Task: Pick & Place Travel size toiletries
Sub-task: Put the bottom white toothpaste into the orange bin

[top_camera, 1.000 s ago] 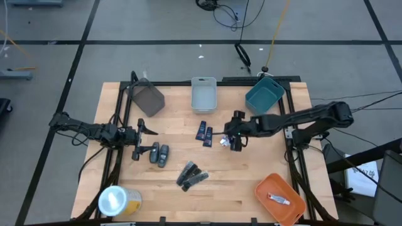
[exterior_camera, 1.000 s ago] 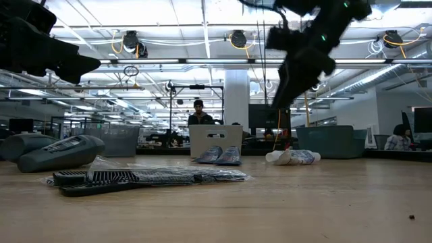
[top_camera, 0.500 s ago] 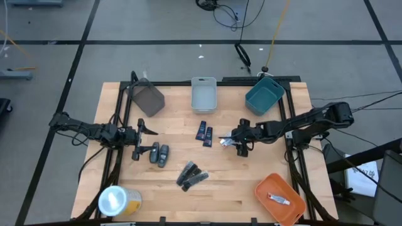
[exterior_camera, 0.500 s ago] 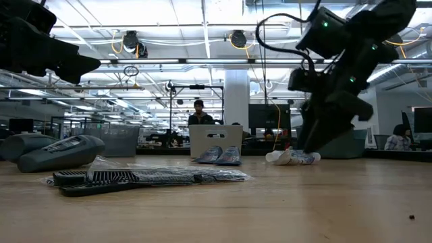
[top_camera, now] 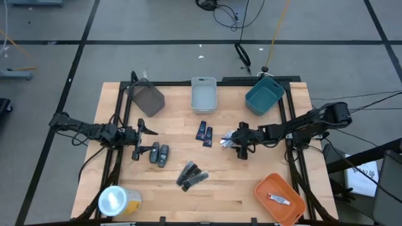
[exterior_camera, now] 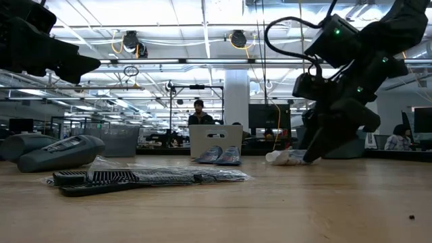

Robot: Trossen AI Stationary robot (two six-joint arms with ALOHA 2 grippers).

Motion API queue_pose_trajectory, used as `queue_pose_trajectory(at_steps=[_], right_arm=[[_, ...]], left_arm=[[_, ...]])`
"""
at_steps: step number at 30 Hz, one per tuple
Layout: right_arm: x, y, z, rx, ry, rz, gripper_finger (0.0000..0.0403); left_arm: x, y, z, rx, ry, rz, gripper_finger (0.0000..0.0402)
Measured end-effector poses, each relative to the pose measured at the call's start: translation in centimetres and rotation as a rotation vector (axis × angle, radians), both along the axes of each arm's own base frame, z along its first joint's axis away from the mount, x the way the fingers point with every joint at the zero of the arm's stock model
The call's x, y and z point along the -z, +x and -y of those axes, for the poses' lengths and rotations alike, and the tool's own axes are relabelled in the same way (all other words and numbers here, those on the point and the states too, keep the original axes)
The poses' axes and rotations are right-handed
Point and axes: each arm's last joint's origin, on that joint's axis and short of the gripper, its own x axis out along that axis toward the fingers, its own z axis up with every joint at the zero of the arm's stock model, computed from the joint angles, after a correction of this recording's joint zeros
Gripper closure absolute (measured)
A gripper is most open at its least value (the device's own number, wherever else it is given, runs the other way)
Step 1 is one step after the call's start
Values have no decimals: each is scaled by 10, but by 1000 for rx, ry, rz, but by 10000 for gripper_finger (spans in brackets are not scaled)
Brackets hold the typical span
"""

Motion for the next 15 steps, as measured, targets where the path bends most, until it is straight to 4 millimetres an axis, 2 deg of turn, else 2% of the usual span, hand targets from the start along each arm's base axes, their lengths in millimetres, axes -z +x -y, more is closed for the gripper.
queue_pose_trajectory(at_steps=[11, 15], right_arm=[[17, 7, -6, -33, -15, -29, 156], [16, 9, -6, -25, -12, 0, 159]], left_arm=[[0, 0, 0, 0, 0, 0, 119], [0, 0, 0, 0, 0, 0, 119]])
